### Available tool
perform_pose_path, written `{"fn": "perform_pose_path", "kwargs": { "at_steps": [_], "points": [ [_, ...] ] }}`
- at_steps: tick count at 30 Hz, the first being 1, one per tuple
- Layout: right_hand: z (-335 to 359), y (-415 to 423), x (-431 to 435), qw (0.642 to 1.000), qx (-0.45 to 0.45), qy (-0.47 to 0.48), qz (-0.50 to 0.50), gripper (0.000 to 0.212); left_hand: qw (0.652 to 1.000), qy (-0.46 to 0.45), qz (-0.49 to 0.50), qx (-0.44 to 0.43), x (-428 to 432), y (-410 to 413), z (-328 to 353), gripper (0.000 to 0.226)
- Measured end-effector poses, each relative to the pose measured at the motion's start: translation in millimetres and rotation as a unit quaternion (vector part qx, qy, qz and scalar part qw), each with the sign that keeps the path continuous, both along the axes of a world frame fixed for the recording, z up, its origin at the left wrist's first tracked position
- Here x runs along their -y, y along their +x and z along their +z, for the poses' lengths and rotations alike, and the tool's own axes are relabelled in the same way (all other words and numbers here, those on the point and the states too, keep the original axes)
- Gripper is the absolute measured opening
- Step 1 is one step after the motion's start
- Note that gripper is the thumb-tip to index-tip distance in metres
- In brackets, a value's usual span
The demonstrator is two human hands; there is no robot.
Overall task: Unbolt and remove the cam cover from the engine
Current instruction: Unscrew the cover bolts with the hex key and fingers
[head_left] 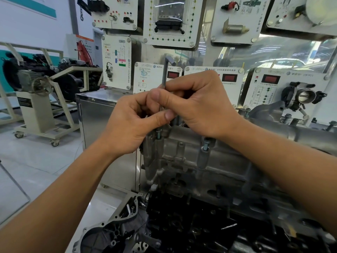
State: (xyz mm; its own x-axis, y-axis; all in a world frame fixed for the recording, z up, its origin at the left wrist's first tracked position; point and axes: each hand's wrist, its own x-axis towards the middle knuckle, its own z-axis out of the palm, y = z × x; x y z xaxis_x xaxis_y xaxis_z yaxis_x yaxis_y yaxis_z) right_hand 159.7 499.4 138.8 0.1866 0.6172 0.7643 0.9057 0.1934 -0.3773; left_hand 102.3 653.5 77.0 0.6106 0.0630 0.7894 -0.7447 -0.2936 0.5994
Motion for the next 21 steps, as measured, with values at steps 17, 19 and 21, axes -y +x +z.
{"fn": "perform_pose_path", "kwargs": {
  "at_steps": [17,19,21],
  "points": [
    [-1.9,-1.0,-2.2,0.999,0.009,-0.039,0.007,0.039,0.996,-0.041,-0.061,-0.051,-8.4,-3.3,1.2,0.033],
    [-1.1,-2.0,-3.1,1.0,0.015,-0.009,0.004,0.034,0.997,-0.043,-0.044,-0.049,-6.3,-1.3,1.1,0.039],
    [-0.4,-1.9,-3.4,1.0,0.003,0.018,0.006,0.027,0.998,-0.032,-0.028,-0.037,-2.8,-1.4,2.6,0.04]
  ]
}}
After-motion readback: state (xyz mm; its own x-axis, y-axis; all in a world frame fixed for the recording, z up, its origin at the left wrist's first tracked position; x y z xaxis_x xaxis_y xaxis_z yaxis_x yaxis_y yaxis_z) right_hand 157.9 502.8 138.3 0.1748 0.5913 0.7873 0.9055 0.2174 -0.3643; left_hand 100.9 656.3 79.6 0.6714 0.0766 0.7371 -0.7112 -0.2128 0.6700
